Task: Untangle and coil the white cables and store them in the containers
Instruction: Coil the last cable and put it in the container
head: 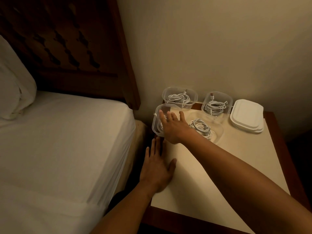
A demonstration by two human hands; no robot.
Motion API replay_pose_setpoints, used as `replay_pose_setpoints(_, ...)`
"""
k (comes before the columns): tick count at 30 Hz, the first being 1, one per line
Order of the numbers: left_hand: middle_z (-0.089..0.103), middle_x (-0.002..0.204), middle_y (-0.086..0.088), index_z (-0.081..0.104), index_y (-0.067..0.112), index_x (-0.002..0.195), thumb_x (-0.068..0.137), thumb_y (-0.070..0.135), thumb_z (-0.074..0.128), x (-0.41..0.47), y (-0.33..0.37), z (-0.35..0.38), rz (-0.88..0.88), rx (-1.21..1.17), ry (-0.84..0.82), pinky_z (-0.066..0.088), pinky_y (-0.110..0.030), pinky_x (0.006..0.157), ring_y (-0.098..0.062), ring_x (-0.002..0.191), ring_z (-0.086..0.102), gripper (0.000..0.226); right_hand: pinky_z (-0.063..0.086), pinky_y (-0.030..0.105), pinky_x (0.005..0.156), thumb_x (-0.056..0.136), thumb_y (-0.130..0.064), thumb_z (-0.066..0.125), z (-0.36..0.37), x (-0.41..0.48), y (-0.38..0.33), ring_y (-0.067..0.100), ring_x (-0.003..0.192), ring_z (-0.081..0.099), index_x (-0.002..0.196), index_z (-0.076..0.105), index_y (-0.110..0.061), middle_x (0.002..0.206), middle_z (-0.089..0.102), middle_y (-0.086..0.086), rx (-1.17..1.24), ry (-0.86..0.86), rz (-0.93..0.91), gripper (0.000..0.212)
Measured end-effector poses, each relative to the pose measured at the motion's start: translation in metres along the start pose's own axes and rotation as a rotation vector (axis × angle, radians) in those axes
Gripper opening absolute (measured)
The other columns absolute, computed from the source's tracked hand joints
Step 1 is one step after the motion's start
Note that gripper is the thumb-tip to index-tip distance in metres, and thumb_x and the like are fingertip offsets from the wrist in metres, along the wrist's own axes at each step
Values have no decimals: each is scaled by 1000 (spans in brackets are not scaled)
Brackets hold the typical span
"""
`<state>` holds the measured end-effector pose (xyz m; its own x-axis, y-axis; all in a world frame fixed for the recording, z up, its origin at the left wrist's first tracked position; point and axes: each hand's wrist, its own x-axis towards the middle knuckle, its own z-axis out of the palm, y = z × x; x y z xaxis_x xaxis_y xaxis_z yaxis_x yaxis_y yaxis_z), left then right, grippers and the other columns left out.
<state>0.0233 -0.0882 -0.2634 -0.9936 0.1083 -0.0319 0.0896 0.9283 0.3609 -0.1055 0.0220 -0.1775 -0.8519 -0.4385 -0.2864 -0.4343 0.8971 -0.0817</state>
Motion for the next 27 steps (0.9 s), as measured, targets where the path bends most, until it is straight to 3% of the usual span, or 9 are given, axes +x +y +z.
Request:
replay_pose_setpoints(6,-18,170,2,-19,27,160,99,73,14,2,0,2,5,56,-11,2,-45,129,-15,154,-25,83,-5,49,123,107,-36,33,11,3,7,33,154,-12,158,-3,-2,167,-7,19,-28,-5,-9,71)
replay_pose_setpoints(8,-18,171,1,-15,25,161,100,72,15,2,0,2,11,70,-13,3,-45,129,-16,154,-24,83,3,47,124,106,-37,34,16,3,8,33,155,-3,159,3,-3,167,0,18,45,44,1,70)
replay_pose_setpoints(13,-12,172,-1,2,20,164,101,65,20,1,-2,3,19,96,-24,5,-47,128,-17,156,-20,79,24,42,119,101,-38,45,20,0,8,29,143,33,152,31,-10,155,38,12,196,268,-6,59)
replay_pose_setpoints(23,5,172,-3,26,19,161,103,55,26,-3,1,0,49,73,31,8,-47,128,-22,158,-6,69,24,39,120,107,-39,35,14,-16,10,27,145,33,152,37,-9,157,39,12,321,384,11,54)
replay_pose_setpoints(25,18,170,-5,37,19,156,102,52,30,-5,0,0,51,65,49,15,-50,127,-25,158,7,64,27,39,118,107,-40,36,9,-27,13,27,143,35,150,40,-9,155,41,12,402,423,49,53)
replay_pose_setpoints(27,44,156,-8,55,19,141,100,44,40,-8,0,3,90,87,124,32,-53,119,-29,148,35,51,32,39,115,106,-39,41,5,-41,24,26,140,39,148,45,-11,152,45,10,495,495,109,50)
